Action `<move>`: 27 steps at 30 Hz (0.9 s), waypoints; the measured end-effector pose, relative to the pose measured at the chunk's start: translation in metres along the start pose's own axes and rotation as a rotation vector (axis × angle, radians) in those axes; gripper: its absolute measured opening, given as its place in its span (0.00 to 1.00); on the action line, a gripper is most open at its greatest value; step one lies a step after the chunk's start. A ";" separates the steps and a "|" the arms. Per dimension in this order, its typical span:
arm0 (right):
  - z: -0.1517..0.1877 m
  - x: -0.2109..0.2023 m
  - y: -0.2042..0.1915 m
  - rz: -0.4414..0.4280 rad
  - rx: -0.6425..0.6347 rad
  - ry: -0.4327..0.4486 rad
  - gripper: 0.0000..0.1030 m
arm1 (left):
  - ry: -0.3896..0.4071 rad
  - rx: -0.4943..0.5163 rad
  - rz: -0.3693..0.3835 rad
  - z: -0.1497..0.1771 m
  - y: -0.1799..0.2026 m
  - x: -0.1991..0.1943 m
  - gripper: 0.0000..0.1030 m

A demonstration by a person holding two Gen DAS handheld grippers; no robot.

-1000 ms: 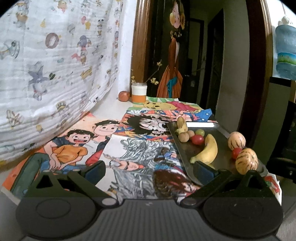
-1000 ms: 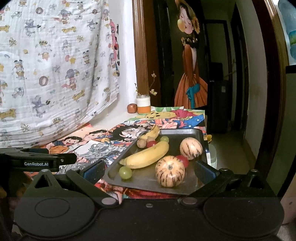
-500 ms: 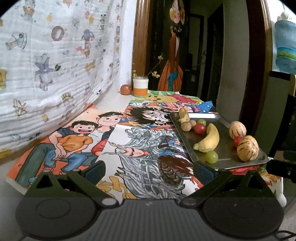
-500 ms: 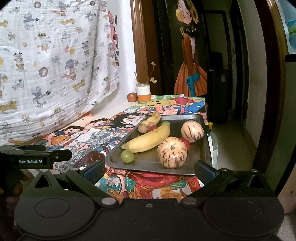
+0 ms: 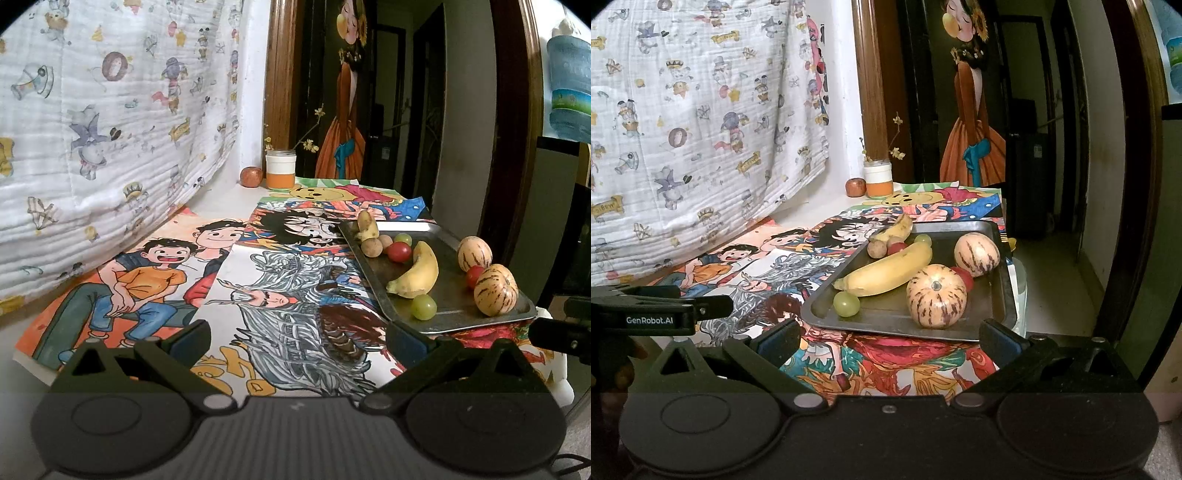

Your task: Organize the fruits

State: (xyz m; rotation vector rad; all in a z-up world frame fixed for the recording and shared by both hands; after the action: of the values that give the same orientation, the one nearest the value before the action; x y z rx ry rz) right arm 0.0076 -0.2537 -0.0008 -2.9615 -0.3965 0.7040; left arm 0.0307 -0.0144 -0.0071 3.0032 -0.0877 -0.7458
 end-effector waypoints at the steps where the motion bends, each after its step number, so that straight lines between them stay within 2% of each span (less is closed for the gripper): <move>1: 0.000 0.000 0.000 0.000 0.000 0.000 1.00 | 0.000 0.000 -0.001 0.000 0.000 0.000 1.00; 16: 0.001 0.000 0.000 0.000 0.000 -0.003 1.00 | -0.022 0.003 -0.011 0.002 0.000 0.002 1.00; 27: 0.005 0.002 -0.001 -0.003 0.002 -0.009 1.00 | -0.023 -0.018 0.016 0.003 -0.002 0.002 1.00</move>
State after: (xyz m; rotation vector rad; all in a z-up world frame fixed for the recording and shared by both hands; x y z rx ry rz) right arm 0.0068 -0.2519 -0.0062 -2.9568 -0.4000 0.7180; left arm 0.0314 -0.0129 -0.0107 2.9743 -0.1049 -0.7758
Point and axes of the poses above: each gripper's, at about its wrist camera, not at the fingertips, and x roughly the way its jaws point, y to its right, z to its underside, the point moved 5 cm from there along x, roughly the way its jaws point, and after that the axes turned 2 degrees about z, right-handed, at the moved point
